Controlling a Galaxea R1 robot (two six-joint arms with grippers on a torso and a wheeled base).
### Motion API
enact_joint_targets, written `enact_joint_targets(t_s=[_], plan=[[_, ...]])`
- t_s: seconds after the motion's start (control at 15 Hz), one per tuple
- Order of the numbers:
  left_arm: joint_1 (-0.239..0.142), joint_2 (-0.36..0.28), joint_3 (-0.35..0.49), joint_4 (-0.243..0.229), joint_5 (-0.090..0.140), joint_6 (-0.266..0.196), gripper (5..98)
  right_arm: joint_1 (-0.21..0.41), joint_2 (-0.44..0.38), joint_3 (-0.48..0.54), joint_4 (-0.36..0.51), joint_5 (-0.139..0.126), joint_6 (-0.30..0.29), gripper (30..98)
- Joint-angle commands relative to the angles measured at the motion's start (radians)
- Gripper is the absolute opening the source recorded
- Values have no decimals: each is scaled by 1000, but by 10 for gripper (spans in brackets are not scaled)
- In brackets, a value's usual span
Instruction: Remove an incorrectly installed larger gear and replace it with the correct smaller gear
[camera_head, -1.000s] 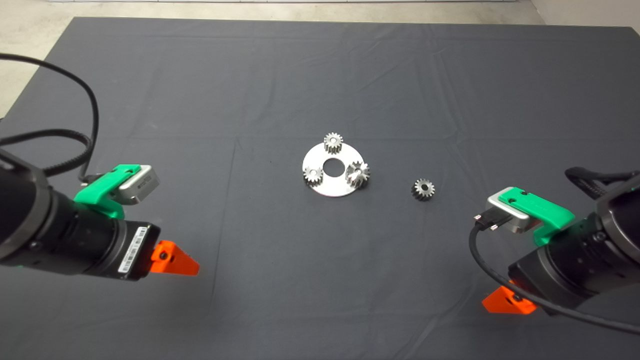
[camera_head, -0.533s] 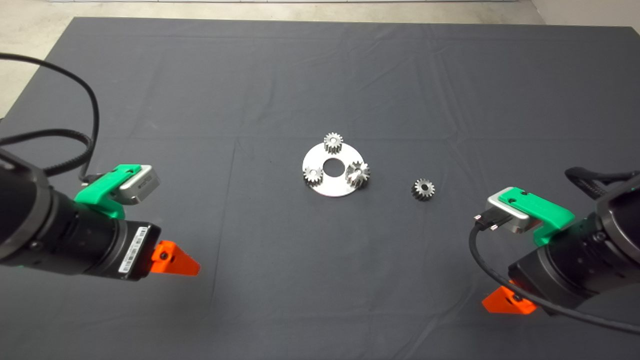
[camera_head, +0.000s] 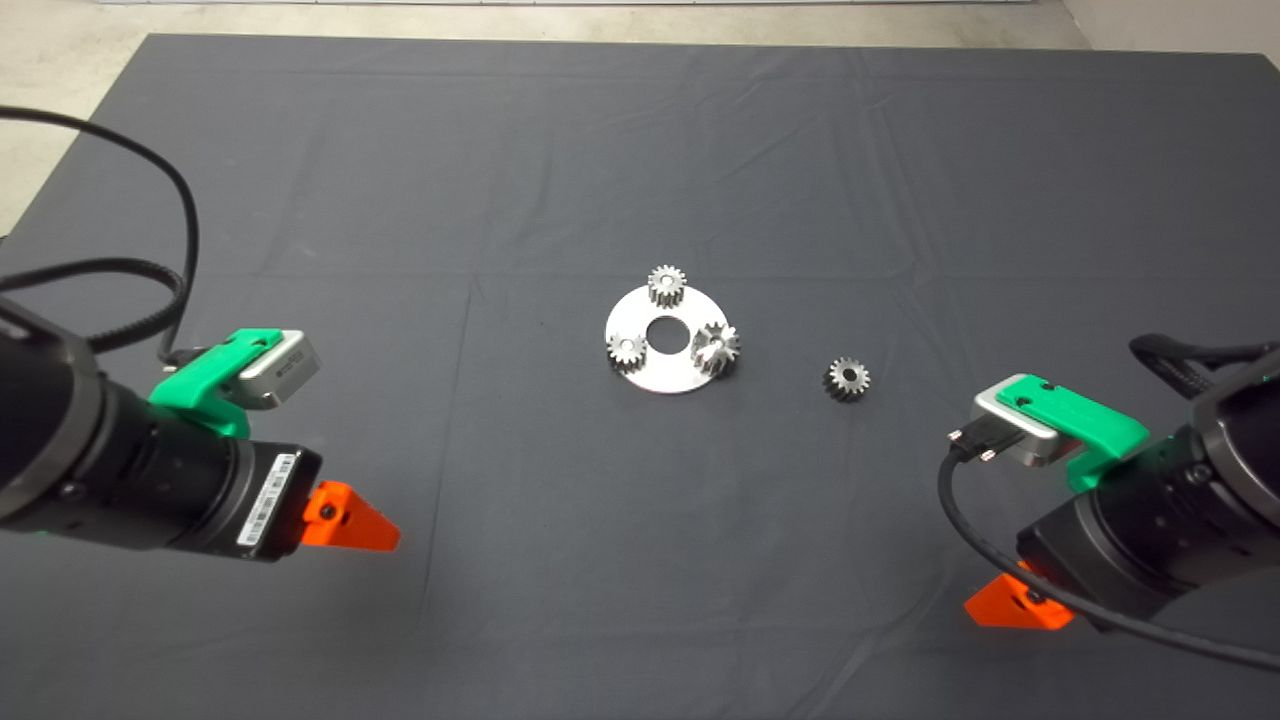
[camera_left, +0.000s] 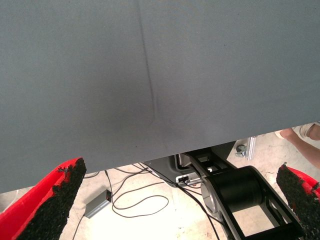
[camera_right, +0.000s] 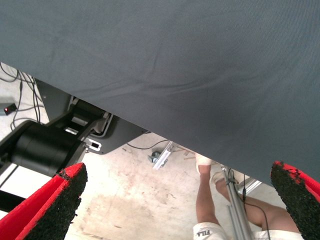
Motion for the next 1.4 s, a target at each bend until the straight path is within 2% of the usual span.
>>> enact_joint_targets(t_s=[0.0,0.13,0.27,0.4,0.6,0.73,0.87,1.07,1.2,1.33], plan=[[-12,2,10,-11,-3,4,982,-19,7,-102,-30,-125,-149,969],[-12,0,10,-11,-3,4,982,-48,28,-230,-32,-125,-290,969],[-12,-1,11,-11,1,5,982,-96,103,-366,-71,-125,-407,969],[-12,0,14,-11,1,9,982,-130,193,-474,-97,-125,-504,969],[-12,0,13,-11,0,19,982,-169,276,-633,-142,-125,-644,969],[-12,-1,13,-11,1,19,982,-172,312,-678,-163,-125,-710,969],[-12,-3,13,-11,1,21,982,-172,347,-713,-182,-125,-746,969],[-12,-3,13,-11,1,21,982,-172,352,-756,-208,-125,-835,969],[-12,-3,13,-11,1,21,982,-172,354,-775,-240,-125,-878,969],[-12,-6,11,-11,1,21,982,-170,359,-776,-266,-125,-896,969]])
